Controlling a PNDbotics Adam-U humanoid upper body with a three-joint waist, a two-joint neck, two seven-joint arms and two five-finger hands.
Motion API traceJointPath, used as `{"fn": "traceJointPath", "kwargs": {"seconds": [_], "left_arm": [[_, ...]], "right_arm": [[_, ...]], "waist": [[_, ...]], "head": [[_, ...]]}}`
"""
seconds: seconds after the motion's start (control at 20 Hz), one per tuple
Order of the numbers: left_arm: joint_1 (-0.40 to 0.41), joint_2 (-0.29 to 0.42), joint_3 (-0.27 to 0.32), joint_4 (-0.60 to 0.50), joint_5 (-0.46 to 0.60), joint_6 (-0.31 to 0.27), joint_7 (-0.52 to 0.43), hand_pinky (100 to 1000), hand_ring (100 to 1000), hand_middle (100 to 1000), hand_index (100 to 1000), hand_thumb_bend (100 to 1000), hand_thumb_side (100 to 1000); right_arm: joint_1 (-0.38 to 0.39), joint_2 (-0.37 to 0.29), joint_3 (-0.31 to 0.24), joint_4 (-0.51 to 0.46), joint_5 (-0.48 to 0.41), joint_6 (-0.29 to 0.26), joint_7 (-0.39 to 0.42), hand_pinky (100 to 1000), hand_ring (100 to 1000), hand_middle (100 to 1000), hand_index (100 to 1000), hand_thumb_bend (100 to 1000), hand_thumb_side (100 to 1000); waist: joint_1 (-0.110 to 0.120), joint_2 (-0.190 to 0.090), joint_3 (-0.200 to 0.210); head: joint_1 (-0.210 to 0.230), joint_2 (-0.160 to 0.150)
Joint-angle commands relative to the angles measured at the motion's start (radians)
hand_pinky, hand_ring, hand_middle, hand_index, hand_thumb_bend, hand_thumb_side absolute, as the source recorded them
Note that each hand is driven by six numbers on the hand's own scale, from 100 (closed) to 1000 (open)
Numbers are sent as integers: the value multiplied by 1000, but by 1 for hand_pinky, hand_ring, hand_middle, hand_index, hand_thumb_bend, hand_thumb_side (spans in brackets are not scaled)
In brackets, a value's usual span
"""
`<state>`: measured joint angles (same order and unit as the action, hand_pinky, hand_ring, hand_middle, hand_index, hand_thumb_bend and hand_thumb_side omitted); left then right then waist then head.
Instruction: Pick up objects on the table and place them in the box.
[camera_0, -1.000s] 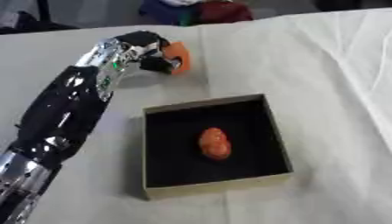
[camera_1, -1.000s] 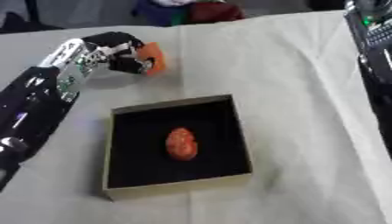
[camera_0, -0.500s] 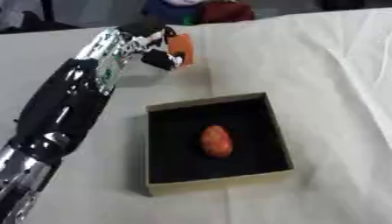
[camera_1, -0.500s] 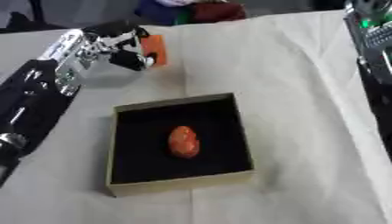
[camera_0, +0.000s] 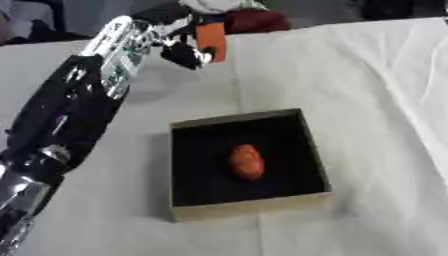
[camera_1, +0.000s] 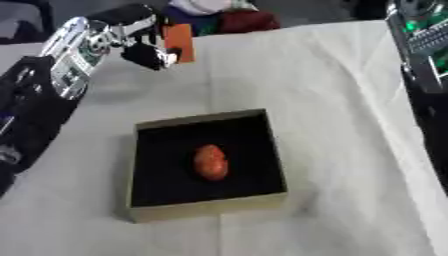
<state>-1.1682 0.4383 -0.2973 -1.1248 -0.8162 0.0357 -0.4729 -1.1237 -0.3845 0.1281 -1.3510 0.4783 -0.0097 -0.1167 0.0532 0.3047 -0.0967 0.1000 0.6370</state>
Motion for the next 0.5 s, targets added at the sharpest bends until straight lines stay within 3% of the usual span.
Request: {"fn": "traceJointPath", "kwargs": {"seconds": [0.05,0.2,0.5], "left_arm": [[-5,49,-25,-93,49,-7,-5,495,618,622,714,100,445],[21,71,-76,-172,97,-41,9,494,621,622,715,100,398],[84,115,-176,-337,198,-79,44,489,611,619,711,100,430]], "right_arm": [[-10,-23,-14,-6,7,-2,-4,876,744,564,750,109,829],[-3,-25,-16,-7,4,-2,-5,875,743,564,749,111,827],[4,-29,-13,-10,5,-3,-3,872,744,564,748,117,824]], "waist": [[-4,-37,9],[-5,-47,21],[-10,-62,36]], "head": [[-16,23],[-30,39],[-47,61]]}}
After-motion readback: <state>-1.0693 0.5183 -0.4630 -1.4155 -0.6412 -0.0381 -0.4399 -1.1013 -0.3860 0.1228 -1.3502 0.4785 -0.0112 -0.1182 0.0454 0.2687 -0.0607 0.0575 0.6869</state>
